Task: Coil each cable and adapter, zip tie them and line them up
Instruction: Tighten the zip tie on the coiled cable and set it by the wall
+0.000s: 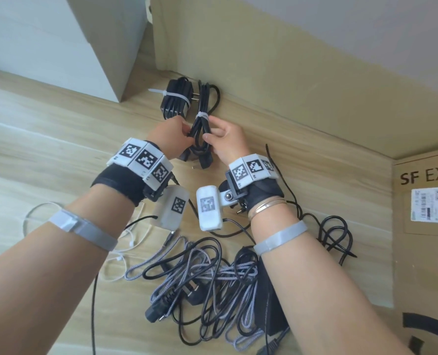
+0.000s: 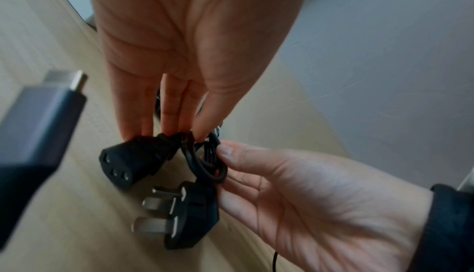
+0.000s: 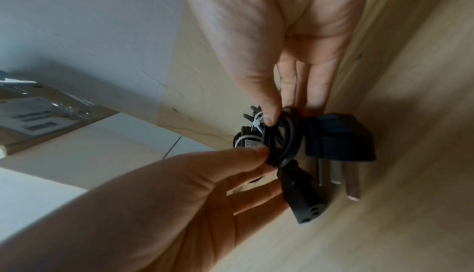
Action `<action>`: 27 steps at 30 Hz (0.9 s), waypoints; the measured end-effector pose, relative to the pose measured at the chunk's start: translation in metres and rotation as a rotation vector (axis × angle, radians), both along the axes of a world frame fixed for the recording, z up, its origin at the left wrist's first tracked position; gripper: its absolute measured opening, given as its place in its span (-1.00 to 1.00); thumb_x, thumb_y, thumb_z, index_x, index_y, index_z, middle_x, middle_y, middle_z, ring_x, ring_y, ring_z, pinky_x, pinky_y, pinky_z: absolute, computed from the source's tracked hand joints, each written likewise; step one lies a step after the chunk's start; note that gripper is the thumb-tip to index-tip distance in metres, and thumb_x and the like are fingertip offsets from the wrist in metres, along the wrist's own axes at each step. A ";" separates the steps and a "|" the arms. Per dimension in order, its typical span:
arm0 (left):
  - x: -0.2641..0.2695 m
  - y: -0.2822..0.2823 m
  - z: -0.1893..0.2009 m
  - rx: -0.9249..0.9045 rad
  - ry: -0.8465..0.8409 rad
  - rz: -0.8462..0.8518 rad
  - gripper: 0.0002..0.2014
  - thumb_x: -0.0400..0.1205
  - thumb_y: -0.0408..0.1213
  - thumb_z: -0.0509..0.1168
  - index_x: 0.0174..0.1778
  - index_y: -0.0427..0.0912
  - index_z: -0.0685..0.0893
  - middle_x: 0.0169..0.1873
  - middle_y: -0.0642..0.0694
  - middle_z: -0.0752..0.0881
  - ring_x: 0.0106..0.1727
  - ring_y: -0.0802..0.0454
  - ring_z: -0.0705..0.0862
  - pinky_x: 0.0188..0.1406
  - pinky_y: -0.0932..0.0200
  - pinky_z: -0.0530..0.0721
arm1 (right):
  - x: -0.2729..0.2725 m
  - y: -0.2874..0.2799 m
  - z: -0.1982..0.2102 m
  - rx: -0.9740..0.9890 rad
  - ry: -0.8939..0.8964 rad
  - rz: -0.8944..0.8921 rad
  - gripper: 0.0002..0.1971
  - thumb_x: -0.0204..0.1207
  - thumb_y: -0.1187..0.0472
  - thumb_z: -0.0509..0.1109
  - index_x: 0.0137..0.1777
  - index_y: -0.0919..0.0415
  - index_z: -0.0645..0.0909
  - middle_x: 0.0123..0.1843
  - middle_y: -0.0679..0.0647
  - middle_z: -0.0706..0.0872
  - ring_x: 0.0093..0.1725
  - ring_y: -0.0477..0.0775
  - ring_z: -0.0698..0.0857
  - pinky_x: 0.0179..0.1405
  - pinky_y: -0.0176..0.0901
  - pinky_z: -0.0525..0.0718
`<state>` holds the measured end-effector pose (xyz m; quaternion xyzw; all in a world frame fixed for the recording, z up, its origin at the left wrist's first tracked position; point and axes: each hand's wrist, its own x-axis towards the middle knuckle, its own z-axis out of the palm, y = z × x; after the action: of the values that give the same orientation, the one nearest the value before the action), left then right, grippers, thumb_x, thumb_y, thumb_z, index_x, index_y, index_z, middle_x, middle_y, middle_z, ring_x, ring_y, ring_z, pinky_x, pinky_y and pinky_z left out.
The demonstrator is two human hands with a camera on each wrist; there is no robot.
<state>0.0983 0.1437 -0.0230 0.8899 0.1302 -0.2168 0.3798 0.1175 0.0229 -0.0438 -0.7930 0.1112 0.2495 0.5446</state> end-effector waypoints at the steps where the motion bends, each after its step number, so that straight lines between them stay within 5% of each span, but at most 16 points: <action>1: 0.000 0.000 0.001 -0.002 0.002 -0.008 -0.74 0.62 -0.33 0.25 0.19 -0.32 0.57 0.16 -0.24 0.68 0.19 -0.18 0.61 0.18 0.04 0.51 | -0.001 0.000 0.000 -0.015 -0.007 -0.003 -0.48 0.51 0.47 0.33 0.47 0.18 0.47 0.15 0.18 0.77 0.15 0.13 0.74 0.30 0.15 0.61; 7: -0.001 -0.001 0.007 -0.012 -0.005 -0.033 -0.76 0.63 -0.37 0.21 0.19 -0.33 0.61 0.17 -0.28 0.68 0.20 -0.20 0.61 0.14 0.10 0.50 | -0.007 0.001 0.007 -0.054 -0.005 -0.015 -0.52 0.55 0.42 0.31 0.47 0.19 0.45 0.22 0.19 0.73 0.16 0.14 0.72 0.26 0.07 0.63; 13: -0.004 0.002 0.005 -0.013 0.050 -0.008 -0.52 0.64 -0.26 0.22 0.49 -0.21 0.31 0.25 -0.17 0.64 0.20 -0.17 0.61 0.11 0.09 0.51 | -0.009 -0.004 0.018 -0.116 0.016 0.042 -0.53 0.62 0.25 0.28 0.53 0.17 0.36 0.38 0.13 0.62 0.30 0.08 0.61 0.13 -0.28 0.46; 22: -0.013 -0.002 0.017 0.020 -0.003 -0.032 -0.50 0.65 -0.26 0.20 0.53 -0.08 0.28 0.38 -0.22 0.50 0.24 -0.17 0.58 0.11 0.10 0.49 | -0.023 -0.017 0.033 -0.195 0.009 0.056 -0.54 0.61 0.28 0.22 0.52 0.12 0.39 0.46 0.13 0.51 0.39 0.08 0.52 0.29 -0.21 0.39; 27: -0.021 -0.011 0.022 0.077 -0.020 -0.057 -0.56 0.63 -0.22 0.20 0.45 -0.08 0.38 0.41 -0.29 0.39 -0.10 -0.18 0.58 -0.03 0.10 0.51 | -0.038 -0.028 0.045 -0.213 -0.024 0.056 -0.59 0.60 0.28 0.21 0.45 0.11 0.46 0.43 0.08 0.56 0.38 0.04 0.54 0.22 -0.27 0.38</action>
<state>0.0772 0.1325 -0.0005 0.9093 0.1091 -0.2136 0.3400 0.0795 -0.0047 0.0009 -0.8520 0.1085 0.2420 0.4513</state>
